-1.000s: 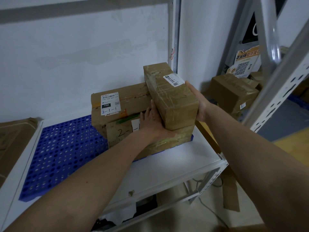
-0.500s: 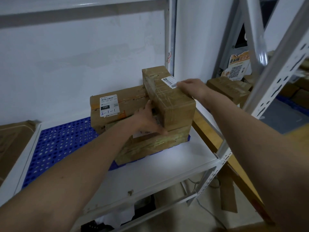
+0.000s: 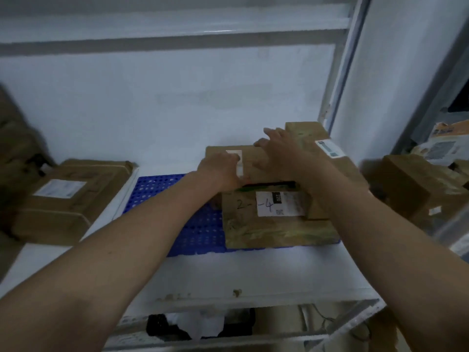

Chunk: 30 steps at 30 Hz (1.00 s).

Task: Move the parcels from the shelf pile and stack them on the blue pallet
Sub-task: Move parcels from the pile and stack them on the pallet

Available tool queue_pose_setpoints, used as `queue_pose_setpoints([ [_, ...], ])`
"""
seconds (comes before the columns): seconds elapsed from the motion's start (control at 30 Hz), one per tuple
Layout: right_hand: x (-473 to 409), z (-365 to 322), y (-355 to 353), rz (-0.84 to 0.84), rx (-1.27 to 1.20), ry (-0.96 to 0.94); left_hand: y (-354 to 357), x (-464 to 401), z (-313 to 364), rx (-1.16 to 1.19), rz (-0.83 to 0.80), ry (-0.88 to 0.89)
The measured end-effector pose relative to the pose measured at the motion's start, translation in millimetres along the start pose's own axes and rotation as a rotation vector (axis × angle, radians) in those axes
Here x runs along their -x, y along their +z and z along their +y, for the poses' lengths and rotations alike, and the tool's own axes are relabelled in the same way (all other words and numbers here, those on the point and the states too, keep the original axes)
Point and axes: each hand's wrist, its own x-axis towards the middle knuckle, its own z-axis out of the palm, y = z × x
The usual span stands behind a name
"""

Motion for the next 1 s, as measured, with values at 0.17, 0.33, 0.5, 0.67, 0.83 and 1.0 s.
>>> queue_pose_setpoints([
  [0.17,-26.6,-67.0,21.4,-0.133,-0.140,-0.136,4.5,37.9,-64.5,-0.011,-0.081,-0.158],
  [0.33,-40.8,-139.0,39.3,-0.266,-0.149,-0.205,10.8,78.7,-135.9,0.000,-0.119,-0.287],
  [0.5,-59.8,-220.2,54.6,-0.367,-0.162,-0.297,17.3,124.7,-212.9,0.069,-0.106,-0.410],
  [0.67,-66.8,-312.8,81.6,-0.440,-0.240,-0.354,32.6,175.5,-292.0,0.131,-0.139,-0.505],
  [0.83,-64.7,-391.1,105.9,-0.476,-0.417,-0.307,49.2,213.0,-359.6,0.205,-0.120,-0.615],
  [1.0,-63.7,-441.4,125.6,-0.490,-0.806,-0.083,70.4,228.6,-399.6,0.229,-0.133,-0.593],
])
